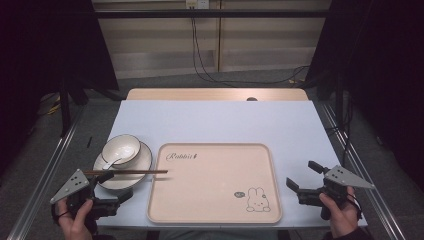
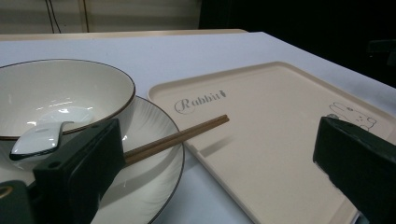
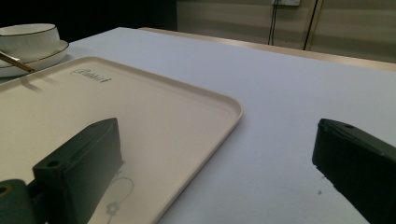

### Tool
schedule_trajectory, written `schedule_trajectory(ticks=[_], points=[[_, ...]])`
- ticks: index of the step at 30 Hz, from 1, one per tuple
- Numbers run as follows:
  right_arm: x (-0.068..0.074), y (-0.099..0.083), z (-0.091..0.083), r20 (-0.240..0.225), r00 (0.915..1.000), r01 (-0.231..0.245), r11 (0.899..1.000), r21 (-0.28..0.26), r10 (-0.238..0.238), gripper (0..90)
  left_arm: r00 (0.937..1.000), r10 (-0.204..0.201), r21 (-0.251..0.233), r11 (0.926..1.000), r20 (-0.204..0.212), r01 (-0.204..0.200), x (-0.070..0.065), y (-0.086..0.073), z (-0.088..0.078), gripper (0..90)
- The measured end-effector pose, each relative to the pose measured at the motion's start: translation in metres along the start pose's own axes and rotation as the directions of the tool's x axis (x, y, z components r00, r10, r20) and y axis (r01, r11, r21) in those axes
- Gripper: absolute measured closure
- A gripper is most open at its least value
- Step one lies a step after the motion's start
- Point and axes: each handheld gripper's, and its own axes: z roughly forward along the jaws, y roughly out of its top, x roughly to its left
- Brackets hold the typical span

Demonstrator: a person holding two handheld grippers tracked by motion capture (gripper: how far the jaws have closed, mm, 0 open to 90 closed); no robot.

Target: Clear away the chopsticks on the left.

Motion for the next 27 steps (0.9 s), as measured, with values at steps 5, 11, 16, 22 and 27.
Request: schedule_trajectory(ticks=[5,11,16,22,27], points=[[0.001,0.0,0.001,0.001,1.0,0.001,1.0,-0.001,-0.001,1.3,1.0,-0.001,-0.003,1.0,-0.006,0.001,0.0,0.0,-0.001,1.7],[0.001,0.0,0.001,-0.01,1.0,-0.001,1.0,0.001,0.001,1.3,1.0,-0.002,0.0,1.0,0.003,0.002,-0.001,0.0,-0.001,1.7],[0.001,0.0,0.001,-0.012,0.9999,-0.003,1.0,-0.001,0.003,1.3,0.9999,0.011,0.009,0.9999,0.003,-0.011,0.0,-0.001,-0.004,1.7],[0.001,0.0,0.002,-0.016,0.9999,0.001,1.0,0.001,-0.001,1.3,0.9993,0.038,0.038,0.9986,-0.004,-0.038,0.005,0.0,-0.011,2.7],[0.001,0.0,0.002,-0.016,0.9999,0.0,1.0,0.002,0.0,1.4,0.9981,0.062,0.023,0.9978,-0.002,-0.062,0.011,-0.001,-0.017,6.2]])
